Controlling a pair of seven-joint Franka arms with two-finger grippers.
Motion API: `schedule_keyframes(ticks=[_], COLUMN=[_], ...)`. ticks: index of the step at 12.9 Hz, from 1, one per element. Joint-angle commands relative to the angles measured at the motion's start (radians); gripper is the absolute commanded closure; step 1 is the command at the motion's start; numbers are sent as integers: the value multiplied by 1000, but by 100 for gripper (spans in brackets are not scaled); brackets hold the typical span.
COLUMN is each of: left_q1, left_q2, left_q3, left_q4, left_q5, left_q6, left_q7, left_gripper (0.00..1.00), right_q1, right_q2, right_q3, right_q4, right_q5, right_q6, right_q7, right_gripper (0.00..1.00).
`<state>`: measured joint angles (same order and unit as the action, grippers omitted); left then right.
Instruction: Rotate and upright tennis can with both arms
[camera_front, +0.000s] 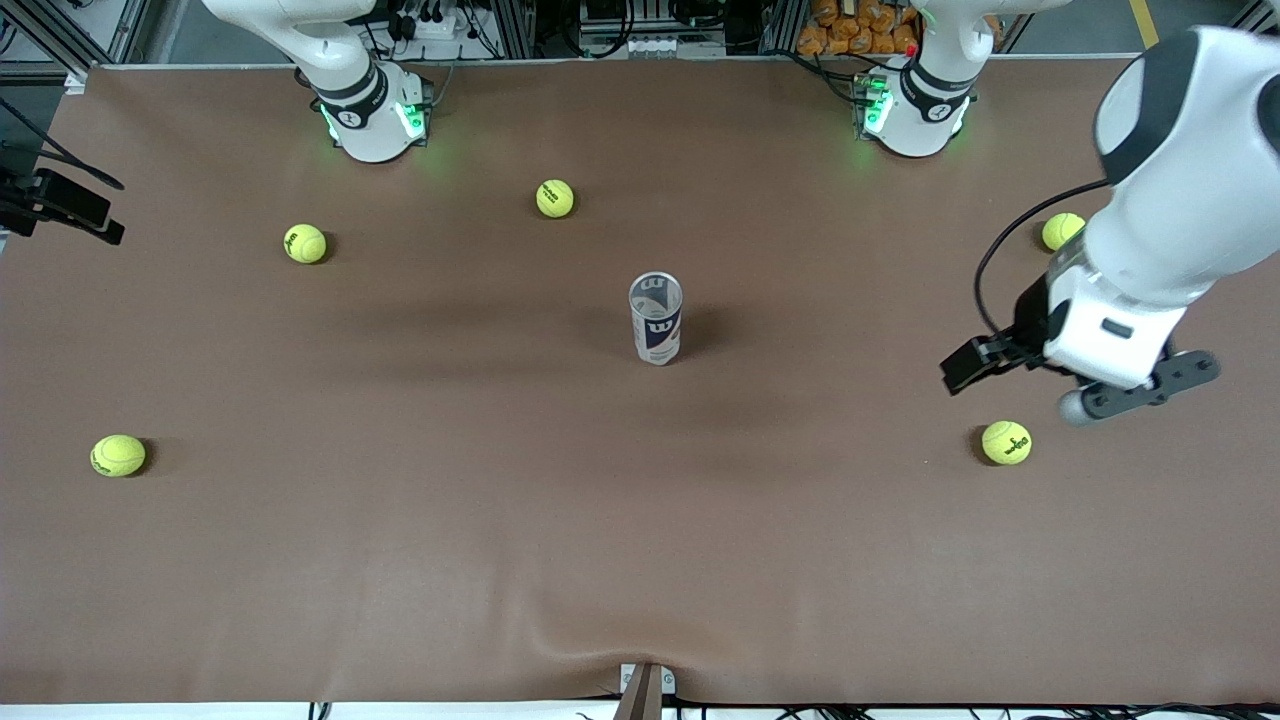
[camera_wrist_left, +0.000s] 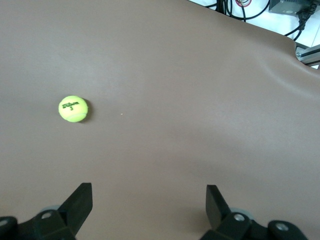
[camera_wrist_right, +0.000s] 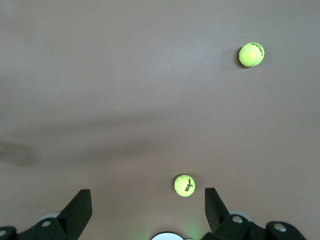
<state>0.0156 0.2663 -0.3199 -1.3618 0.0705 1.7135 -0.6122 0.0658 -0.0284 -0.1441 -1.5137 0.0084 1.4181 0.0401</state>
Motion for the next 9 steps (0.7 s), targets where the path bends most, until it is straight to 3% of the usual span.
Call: schedule_keyframes(ticks=[1,6,9], left_q1=[0,-19,-19], left_q2=[-85,-257,-324], left_q3=[34,177,183], left_q4=[-19,-48,-88], left_q5=[2,-15,-15], left_q6=[-81,-279,-328], left_q7=[43,300,315], left_gripper=[0,0,0], right_q1=[11,11,11], right_q2=[-7,-5,-5], right_q3=[-6,-6,-6], right_q4=[-8,-8,-10], right_q5=[-7,-7,-7], right_q6=[7,10,13], right_q7=[-8,-8,-8], right_gripper=[0,0,0])
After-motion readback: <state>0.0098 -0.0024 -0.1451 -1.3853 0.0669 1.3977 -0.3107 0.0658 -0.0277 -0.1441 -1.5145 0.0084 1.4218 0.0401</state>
